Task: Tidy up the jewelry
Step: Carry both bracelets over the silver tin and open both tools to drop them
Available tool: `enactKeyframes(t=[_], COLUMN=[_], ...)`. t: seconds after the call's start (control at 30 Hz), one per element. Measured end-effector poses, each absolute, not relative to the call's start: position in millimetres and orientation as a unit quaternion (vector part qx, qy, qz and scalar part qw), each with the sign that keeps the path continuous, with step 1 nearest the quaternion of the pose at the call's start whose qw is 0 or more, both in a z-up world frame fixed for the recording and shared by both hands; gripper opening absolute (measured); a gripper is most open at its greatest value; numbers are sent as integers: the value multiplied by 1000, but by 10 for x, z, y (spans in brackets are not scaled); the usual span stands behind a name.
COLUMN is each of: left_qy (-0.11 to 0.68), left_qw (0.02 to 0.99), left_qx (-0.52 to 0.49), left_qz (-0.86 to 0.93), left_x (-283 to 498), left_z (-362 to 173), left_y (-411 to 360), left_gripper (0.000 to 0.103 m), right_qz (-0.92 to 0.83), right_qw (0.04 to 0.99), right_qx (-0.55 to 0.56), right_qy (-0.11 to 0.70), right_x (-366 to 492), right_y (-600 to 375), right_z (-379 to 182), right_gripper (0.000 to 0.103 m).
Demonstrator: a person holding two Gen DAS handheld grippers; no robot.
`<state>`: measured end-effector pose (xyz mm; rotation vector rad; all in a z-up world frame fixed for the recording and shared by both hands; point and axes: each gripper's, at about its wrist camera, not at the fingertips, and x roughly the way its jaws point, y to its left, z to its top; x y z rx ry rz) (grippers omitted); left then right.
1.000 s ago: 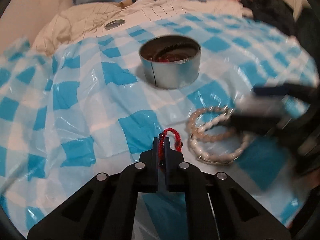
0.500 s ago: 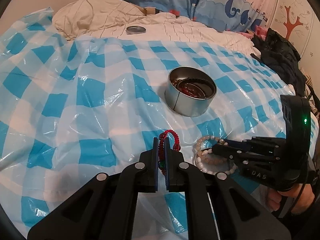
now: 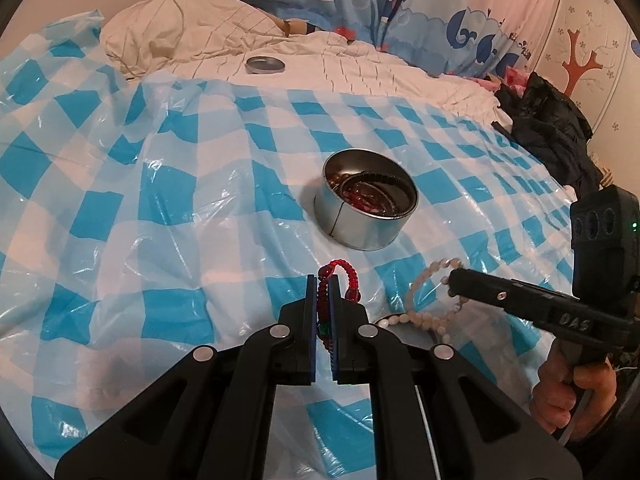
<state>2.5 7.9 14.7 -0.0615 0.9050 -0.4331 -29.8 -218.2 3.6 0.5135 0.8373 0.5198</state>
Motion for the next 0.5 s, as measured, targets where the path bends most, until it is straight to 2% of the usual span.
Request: enactKeyframes(t=[0.27,0.5], left_qy=[418,390], left_qw=[880,883], left_qx=[-42,-98], left_qz=[-223,-242], left_x=[150,519], left_z=[274,432], left_y=[-134,-410], left_gripper=[4,4], right_qz=[246,235], right_qw=[855,863], right_qx=[262,270], right_qy=[373,356], right_x=[-270,-132], right_y=[-2270,-2429], right_z=[201,355], right_gripper=[8,8])
